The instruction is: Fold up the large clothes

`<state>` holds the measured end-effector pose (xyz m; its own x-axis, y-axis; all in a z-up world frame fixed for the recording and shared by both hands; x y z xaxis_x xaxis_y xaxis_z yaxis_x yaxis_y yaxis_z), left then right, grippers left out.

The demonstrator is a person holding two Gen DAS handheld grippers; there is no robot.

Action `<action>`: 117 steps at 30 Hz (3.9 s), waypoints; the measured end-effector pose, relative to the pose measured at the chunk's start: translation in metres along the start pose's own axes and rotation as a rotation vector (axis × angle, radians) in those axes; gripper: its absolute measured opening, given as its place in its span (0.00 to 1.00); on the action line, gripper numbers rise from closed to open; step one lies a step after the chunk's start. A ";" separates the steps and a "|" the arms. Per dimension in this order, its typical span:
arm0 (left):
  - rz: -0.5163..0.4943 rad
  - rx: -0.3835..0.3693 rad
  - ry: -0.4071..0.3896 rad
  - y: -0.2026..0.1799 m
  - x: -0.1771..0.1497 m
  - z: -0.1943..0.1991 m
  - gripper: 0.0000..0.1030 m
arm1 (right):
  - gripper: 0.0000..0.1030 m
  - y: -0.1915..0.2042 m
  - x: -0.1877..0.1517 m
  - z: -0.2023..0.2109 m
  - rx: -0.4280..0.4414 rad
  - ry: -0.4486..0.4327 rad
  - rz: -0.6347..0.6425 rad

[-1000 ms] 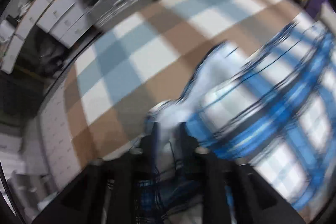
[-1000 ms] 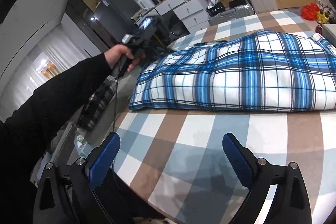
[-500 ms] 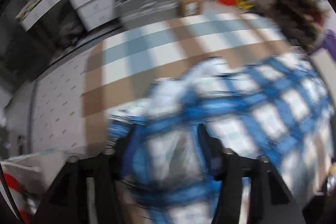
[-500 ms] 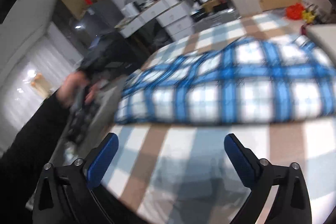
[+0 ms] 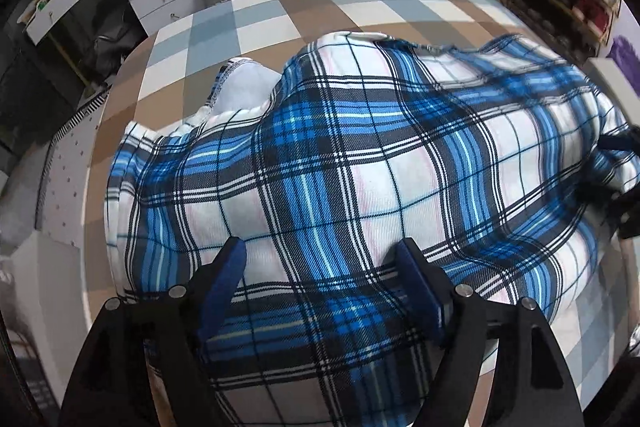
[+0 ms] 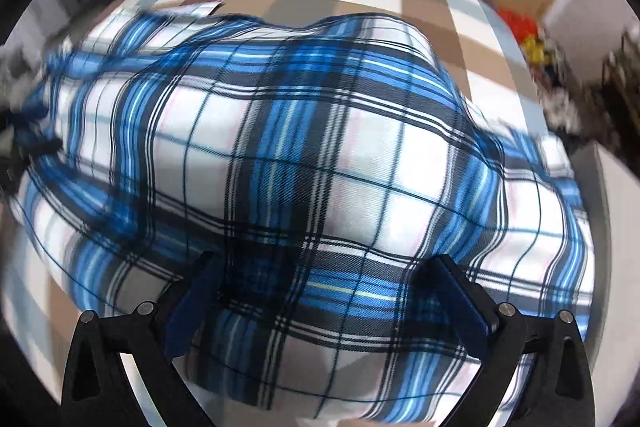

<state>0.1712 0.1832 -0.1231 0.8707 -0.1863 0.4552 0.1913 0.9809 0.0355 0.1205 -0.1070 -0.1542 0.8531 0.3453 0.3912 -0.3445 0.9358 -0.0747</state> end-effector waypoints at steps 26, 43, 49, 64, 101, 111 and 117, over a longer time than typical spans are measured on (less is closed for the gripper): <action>-0.079 -0.250 -0.120 -0.090 -0.060 0.091 0.71 | 1.00 -0.017 -0.075 0.102 0.370 -0.126 -0.098; -0.025 -0.142 -0.027 -0.067 -0.035 0.051 0.73 | 1.00 0.011 -0.051 0.081 0.132 -0.084 -0.111; 0.071 -0.188 0.070 -0.024 -0.028 -0.003 0.73 | 1.00 0.016 -0.014 0.029 0.035 0.051 -0.128; 0.489 -0.144 -0.177 0.014 -0.116 0.065 0.73 | 1.00 0.120 0.068 0.085 0.264 -0.039 0.111; 0.501 -0.088 -0.249 0.037 -0.134 0.062 0.73 | 0.52 0.296 0.096 0.029 0.236 -0.139 0.504; 0.224 -0.103 -0.269 -0.011 -0.087 0.078 0.73 | 0.94 0.081 0.020 0.147 0.271 -0.377 0.159; 0.106 -0.020 -0.030 -0.023 -0.051 0.016 0.73 | 0.94 0.015 -0.037 0.088 -0.045 -0.224 0.126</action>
<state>0.1154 0.1714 -0.1329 0.8725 -0.0795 0.4821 0.1080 0.9936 -0.0316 0.0495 -0.1122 -0.0885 0.6943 0.4399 0.5696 -0.4208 0.8902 -0.1745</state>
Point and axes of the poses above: each gripper's, at about its wrist camera, not at the fingertips, and z roughly against the way its jaws point, y to its left, x to its top, the point moved 1 cm from there along -z, roughly the way its jaws point, and after that the axes turned 6 degrees about -z, right-handed, at the moved point
